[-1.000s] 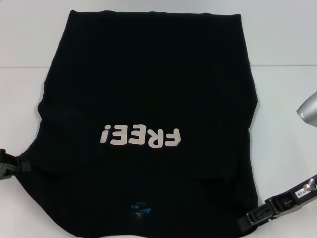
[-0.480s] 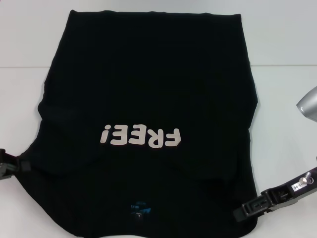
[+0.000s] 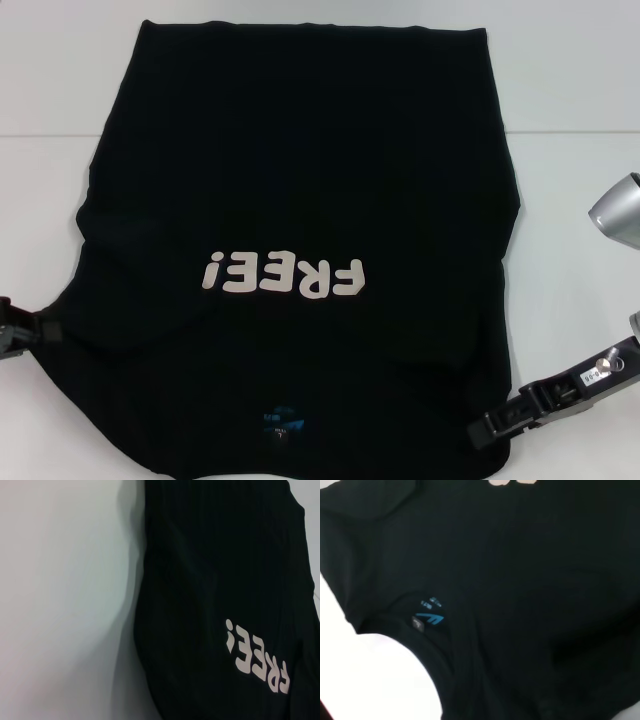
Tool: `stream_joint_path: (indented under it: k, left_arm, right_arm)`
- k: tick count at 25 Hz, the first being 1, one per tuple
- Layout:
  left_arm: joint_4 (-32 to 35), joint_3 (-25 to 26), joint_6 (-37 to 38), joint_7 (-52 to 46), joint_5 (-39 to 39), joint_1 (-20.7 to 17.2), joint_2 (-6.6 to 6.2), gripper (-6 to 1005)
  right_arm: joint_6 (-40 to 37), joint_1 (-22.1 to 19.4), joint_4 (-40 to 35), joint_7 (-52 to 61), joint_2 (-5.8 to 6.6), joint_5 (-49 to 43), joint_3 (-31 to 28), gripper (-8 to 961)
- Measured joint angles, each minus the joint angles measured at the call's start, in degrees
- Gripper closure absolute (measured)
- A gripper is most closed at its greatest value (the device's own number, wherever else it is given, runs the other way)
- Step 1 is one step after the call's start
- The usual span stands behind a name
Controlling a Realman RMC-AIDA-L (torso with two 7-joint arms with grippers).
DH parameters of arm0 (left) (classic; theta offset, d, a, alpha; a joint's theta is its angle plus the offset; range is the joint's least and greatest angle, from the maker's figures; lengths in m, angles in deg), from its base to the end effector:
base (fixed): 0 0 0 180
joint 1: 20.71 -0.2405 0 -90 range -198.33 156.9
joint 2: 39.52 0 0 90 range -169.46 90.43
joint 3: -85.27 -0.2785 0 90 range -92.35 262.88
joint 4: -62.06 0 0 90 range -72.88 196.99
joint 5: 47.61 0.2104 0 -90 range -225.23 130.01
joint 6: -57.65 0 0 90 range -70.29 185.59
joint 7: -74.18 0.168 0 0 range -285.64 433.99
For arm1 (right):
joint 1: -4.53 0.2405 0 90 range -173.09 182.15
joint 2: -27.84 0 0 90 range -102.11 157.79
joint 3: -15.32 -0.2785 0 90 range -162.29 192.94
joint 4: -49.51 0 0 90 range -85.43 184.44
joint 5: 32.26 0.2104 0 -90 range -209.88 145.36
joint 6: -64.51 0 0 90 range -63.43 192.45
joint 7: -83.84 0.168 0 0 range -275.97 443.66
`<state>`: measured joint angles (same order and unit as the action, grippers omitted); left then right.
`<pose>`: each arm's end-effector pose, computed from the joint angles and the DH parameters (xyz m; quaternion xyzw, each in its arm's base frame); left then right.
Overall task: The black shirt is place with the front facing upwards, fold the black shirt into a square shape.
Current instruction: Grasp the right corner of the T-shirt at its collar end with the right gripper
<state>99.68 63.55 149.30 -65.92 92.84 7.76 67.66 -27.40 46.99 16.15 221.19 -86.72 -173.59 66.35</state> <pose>-0.3809 0.3292 0.0693 -0.6621 -0.7204 -0.1547 0.1368 0.2794 0.3484 -0.0487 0.8196 -0.5693 0.0613 0.0201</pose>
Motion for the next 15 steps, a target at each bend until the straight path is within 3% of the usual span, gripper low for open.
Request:
stream_joint_path:
  k: [4, 7, 12, 15]
  left_arm:
    - [0.0, 0.2, 0.0, 0.0, 0.0, 0.1, -0.04, 979]
    - [0.0, 0.2, 0.1, 0.0, 0.0, 0.2, -0.05, 979]
    - [0.0, 0.2, 0.1, 0.0, 0.0, 0.2, -0.05, 979]
    - [0.0, 0.3, 0.1, 0.0, 0.0, 0.2, -0.05, 979]
  right_arm:
    - [0.9, 0.2, -0.3, 0.0, 0.0, -0.9, 0.8, 227]
    - [1.4, 0.4, -0.2, 0.0, -0.04, -1.6, 1.2, 486]
    - [1.4, 0.6, -0.4, 0.0, -0.18, -1.7, 1.4, 706]
    - [1.4, 0.9, -0.3, 0.0, -0.18, -1.7, 1.4, 761]
